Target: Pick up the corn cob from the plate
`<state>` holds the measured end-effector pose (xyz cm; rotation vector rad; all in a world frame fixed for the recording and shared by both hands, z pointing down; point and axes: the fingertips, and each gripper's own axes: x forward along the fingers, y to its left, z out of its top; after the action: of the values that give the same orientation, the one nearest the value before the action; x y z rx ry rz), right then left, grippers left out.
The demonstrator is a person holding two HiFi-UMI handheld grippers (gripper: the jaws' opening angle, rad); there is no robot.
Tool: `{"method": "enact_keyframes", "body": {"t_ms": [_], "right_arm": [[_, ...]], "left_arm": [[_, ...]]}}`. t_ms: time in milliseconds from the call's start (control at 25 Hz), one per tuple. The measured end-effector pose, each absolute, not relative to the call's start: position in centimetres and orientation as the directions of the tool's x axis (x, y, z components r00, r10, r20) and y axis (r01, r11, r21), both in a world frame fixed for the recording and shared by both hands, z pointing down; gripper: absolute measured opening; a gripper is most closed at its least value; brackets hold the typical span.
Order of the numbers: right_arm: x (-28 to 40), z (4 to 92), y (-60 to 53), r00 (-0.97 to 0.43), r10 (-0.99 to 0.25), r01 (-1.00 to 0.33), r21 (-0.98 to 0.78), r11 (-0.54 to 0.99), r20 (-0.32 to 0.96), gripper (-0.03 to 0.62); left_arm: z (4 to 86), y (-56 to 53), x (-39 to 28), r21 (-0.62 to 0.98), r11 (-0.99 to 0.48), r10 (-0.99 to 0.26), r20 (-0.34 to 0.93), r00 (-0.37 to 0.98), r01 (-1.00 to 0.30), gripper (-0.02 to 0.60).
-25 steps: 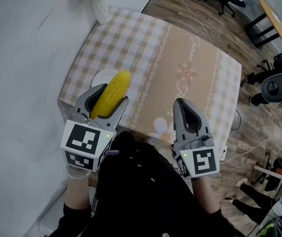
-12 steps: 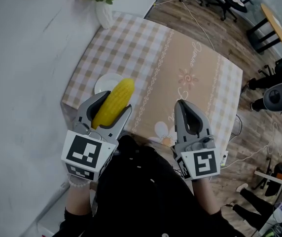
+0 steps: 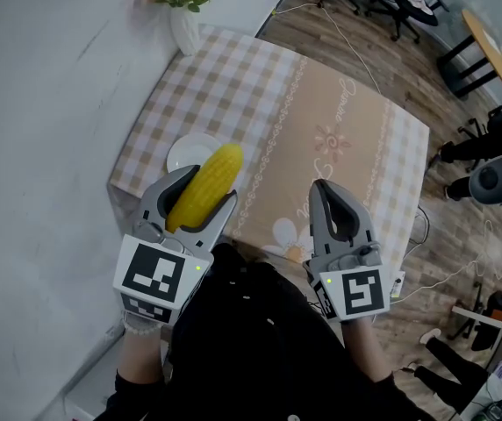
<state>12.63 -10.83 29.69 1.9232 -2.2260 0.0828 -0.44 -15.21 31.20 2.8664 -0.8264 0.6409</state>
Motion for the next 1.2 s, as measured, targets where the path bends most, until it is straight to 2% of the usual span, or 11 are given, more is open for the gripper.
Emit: {"method": "enact_keyframes", "body": {"t_ms": [1200], "right_arm": [[11.6, 29.5, -10.8, -0.158, -0.969, -0.977, 0.112, 0.181, 0.190, 0.041]], "left_arm": [[31.0, -14.9, -0.3, -0.045, -0.861, -0.478, 0.414, 0.775, -0.507, 0.256]]}}
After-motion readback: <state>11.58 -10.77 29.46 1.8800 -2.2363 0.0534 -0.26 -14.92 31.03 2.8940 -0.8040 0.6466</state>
